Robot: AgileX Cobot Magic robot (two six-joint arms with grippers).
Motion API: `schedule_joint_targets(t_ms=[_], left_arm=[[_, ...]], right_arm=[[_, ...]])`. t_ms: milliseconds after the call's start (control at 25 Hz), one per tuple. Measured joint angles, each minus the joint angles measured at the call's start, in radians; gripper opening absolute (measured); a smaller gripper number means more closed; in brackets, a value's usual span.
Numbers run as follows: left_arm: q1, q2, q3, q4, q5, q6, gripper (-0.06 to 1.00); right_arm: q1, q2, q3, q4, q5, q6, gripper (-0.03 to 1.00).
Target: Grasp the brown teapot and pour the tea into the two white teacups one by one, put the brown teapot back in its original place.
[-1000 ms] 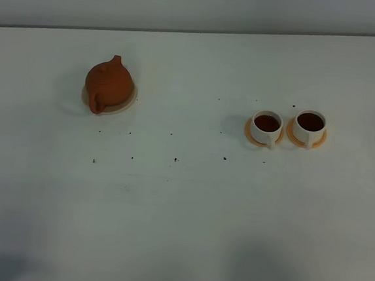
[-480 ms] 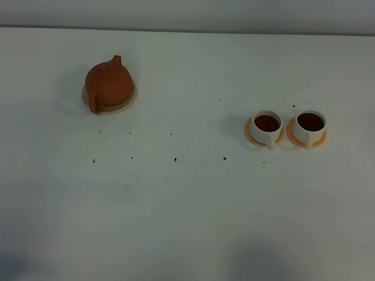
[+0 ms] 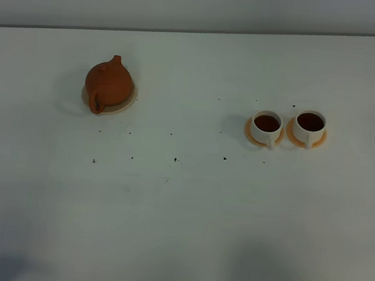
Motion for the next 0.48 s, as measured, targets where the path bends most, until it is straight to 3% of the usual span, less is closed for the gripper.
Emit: schedule_joint_targets(t_ms=[480], left_arm=[[0.0,0.0,0.0,0.0,0.0,0.0,0.43]], right_arm=[[0.0,0.0,0.0,0.0,0.0,0.0,0.24]])
